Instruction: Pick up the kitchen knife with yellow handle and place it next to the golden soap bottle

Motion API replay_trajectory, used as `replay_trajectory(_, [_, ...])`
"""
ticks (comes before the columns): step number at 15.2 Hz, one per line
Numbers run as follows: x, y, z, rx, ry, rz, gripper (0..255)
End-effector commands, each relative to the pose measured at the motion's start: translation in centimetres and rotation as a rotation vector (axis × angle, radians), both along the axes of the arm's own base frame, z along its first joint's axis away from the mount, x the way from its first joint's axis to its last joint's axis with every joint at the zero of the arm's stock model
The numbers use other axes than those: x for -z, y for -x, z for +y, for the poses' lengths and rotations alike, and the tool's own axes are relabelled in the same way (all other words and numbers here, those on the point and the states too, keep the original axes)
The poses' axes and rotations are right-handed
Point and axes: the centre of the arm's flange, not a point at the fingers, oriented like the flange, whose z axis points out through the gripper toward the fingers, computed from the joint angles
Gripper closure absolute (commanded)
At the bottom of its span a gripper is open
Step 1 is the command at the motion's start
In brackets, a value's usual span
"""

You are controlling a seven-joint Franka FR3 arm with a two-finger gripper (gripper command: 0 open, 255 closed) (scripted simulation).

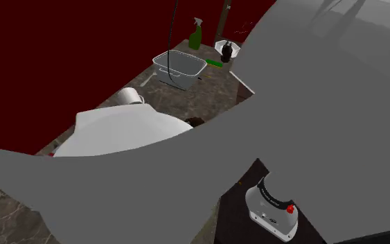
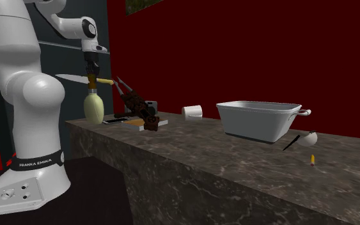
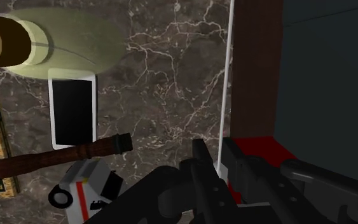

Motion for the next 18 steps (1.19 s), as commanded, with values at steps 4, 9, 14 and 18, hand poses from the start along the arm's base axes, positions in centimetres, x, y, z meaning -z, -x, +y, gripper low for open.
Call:
replay_trajectory(4, [2.7,0.0,0.0,0.0,0.0,0.0,255])
replay_trajectory(9, [5.3,0.0,0.0,0.0,0.0,0.0,255])
replay_trajectory(14, [7.9,0.0,0.0,0.0,0.0,0.0,255])
replay_trajectory(18, [10.0,0.0,0.0,0.0,0.0,0.0,255])
